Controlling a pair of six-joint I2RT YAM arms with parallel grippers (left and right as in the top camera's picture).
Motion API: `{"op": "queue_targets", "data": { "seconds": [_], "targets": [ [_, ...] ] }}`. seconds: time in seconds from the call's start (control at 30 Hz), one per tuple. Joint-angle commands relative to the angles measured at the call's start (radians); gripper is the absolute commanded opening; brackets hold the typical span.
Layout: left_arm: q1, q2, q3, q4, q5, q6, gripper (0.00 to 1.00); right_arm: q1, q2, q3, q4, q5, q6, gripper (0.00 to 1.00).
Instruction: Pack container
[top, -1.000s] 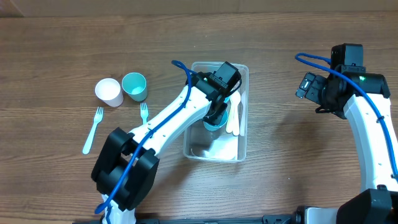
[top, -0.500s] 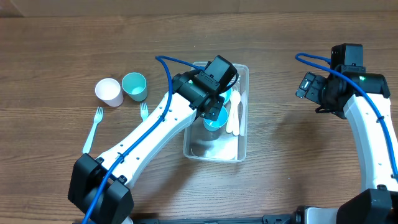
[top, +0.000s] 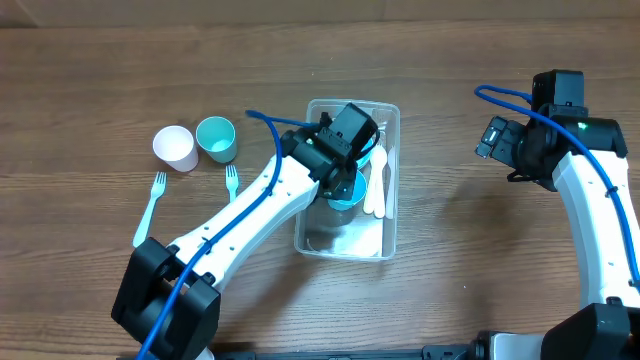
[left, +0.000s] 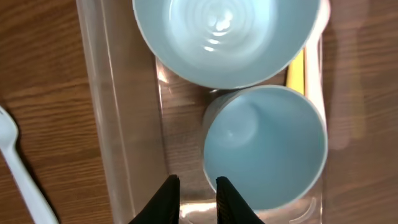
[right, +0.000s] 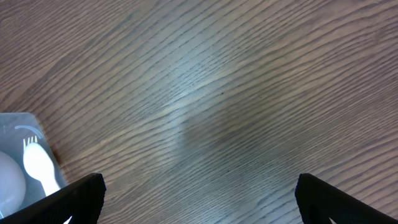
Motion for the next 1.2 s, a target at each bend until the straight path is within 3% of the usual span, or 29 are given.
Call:
{"op": "queue_targets", "data": {
  "seconds": [0.0,0.33,1.17],
  "targets": [
    [-0.008,0.015,-0.068,0.061,0.008,-0.072,0.2,0.0,-0.024,0.022,0.003,0.008,-0.003,1.0],
    [-0.01,0.015,-0.106,0.126,0.042,-0.071,0.23,0.0,-0.024,0.022,0.003,0.008,-0.003,1.0],
    [-0.014,0.015,-0.168,0.187,0.058,-0.093,0.07,0.0,-0.024,0.022,0.003,0.008,-0.003,1.0]
  ]
}}
